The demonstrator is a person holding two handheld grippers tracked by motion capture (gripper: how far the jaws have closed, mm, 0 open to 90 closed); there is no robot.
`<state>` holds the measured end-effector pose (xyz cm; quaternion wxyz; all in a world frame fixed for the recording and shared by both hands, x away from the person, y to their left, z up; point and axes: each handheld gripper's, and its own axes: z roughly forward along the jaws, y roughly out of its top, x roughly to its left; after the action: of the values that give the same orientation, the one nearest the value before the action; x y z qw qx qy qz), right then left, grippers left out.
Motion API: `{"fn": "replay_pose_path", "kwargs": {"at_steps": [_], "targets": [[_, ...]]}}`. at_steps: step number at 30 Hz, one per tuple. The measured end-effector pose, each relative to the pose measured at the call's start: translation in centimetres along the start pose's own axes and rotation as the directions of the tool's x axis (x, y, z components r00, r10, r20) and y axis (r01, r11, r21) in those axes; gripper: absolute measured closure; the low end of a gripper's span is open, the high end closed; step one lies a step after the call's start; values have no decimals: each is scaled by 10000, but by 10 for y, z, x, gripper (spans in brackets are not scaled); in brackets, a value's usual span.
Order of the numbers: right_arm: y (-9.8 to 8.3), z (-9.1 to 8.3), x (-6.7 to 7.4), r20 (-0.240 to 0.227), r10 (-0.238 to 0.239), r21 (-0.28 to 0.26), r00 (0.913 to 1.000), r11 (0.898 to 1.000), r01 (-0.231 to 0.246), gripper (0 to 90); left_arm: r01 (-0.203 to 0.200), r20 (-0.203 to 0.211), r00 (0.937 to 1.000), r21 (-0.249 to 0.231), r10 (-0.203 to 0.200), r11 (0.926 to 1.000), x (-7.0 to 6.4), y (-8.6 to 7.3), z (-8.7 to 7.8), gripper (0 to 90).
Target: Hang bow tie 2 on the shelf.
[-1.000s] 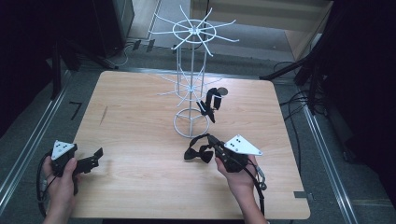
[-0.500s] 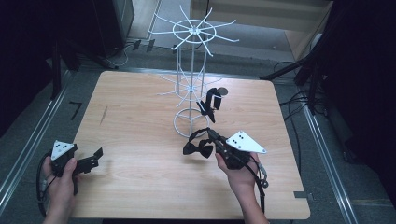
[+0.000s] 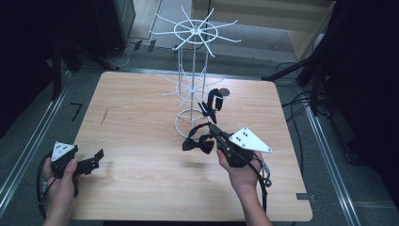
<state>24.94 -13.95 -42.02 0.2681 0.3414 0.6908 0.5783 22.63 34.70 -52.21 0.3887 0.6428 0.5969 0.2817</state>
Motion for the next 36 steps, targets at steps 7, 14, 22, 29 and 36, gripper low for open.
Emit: {"fn": "replay_pose_path", "kwargs": {"at_steps": [7, 14, 22, 29, 36], "targets": [[7, -3, 0, 32, 20, -238, 10000, 9997, -19, 900, 2, 5, 10000, 21, -2, 10000, 0, 0, 0, 14], [14, -5, -1, 34, 27, -424, 10000, 9991, -25, 900, 7, 7, 10000, 20, -7, 10000, 0, 0, 0, 14], [22, -3, 0, 10, 6, -547, 10000, 9985, -5, 900, -14, 15, 10000, 36, 14, 10000, 0, 0, 0, 14], [28, 1, 1, 4, -89, -622, 10000, 9980, 90, 900, 37, 22, 10000, -2, -37, 10000, 0, 0, 0, 14], [35, 6, -2, 38, -68, -613, 10000, 9981, 70, 900, 64, 41, 10000, -12, -64, 10000, 1, 0, 0, 14]]}}
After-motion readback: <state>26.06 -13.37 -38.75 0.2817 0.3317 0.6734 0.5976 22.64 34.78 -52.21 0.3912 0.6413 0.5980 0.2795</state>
